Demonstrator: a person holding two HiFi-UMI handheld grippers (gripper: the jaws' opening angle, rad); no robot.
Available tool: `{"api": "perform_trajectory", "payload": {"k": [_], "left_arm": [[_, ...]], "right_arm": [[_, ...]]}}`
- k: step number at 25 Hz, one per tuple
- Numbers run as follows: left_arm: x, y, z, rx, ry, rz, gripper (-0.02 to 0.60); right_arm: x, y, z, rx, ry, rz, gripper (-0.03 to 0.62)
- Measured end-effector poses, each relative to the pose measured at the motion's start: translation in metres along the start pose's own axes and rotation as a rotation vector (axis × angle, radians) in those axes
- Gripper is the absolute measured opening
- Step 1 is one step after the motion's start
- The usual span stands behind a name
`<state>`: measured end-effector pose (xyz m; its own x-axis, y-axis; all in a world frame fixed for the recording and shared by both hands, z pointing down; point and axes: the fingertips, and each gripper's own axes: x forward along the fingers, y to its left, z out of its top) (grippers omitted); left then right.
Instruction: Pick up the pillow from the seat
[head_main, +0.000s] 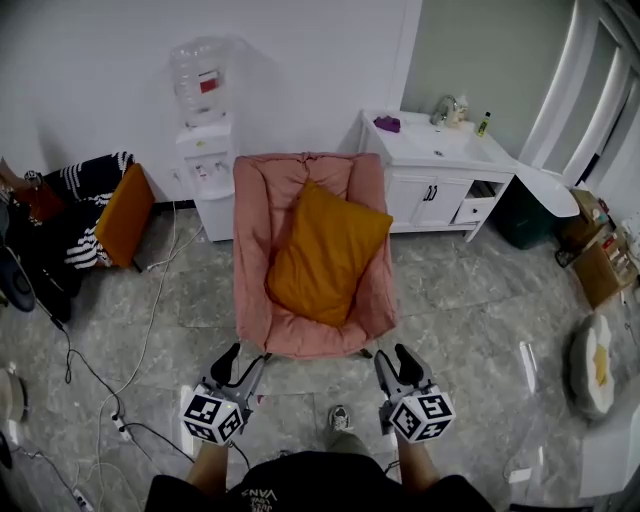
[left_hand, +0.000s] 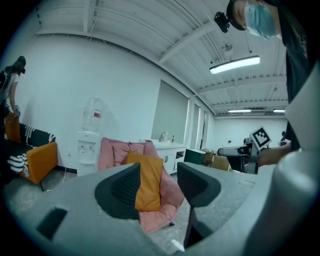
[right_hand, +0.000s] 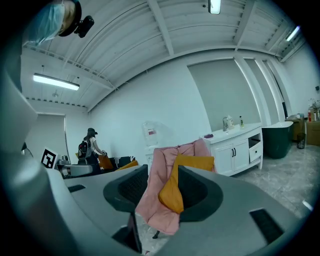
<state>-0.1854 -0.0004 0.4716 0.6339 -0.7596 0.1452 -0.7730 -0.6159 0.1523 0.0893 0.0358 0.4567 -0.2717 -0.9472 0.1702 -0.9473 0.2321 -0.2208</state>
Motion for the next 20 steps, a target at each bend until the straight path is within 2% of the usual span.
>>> {"api": "perform_trajectory", "payload": {"k": [9,16,20], "left_arm": [[0.082,-0.008,0.019,-0.003,-0.019,0.095,0.225],[0.123,-0.006,0.016,-0.023,-0.019,0.156,0.225],[0.136,0.011,0.01,-0.056,0.008,0.186,0.225]], "right_arm": [[0.07,-0.067,0.035,-0.025,0.024,0.115,0.178],[0.113,-0.106,0.04,-0.033,0.05,0.175,0.176],[0.141,-0.111,0.037,-0.024,0.078,0.184,0.175]]}}
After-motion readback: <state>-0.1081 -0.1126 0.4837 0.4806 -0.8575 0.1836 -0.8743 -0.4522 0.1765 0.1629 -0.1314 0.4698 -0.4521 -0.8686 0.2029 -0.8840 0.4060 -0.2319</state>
